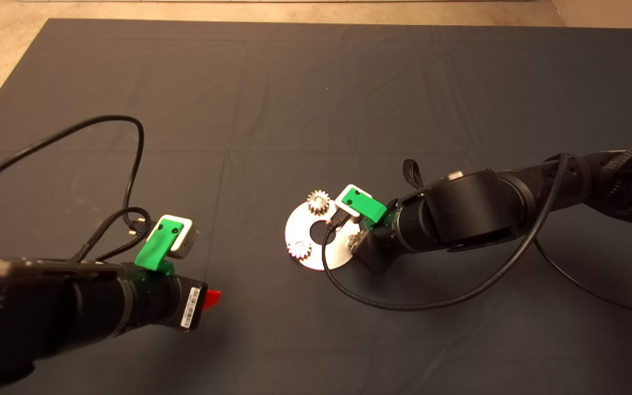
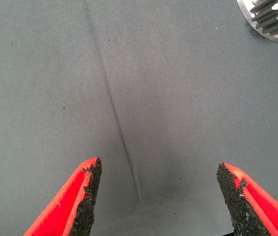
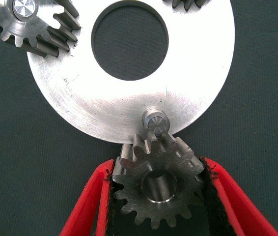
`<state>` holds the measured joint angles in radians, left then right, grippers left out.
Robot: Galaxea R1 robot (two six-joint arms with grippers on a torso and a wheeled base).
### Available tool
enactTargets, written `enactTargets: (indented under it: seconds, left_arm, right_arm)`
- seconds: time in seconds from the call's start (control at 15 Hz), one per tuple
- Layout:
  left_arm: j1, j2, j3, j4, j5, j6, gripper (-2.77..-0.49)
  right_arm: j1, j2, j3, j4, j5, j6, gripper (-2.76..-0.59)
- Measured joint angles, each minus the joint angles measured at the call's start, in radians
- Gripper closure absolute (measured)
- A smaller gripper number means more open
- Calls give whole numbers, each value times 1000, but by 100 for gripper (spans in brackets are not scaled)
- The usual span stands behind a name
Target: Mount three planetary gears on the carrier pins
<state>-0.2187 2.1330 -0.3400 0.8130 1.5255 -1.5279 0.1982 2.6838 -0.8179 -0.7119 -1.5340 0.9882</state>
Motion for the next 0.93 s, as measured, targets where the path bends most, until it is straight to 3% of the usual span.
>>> enactTargets:
  seconds: [0.47,0.93]
  left_arm:
    - [0,0,0,0,0,0,-164]
    - [0,0,0,0,0,0,-164]
  right_arm:
    - [29,-5,20,0,-1,0,-97]
    - [29,-5,23,0,0,0,-97]
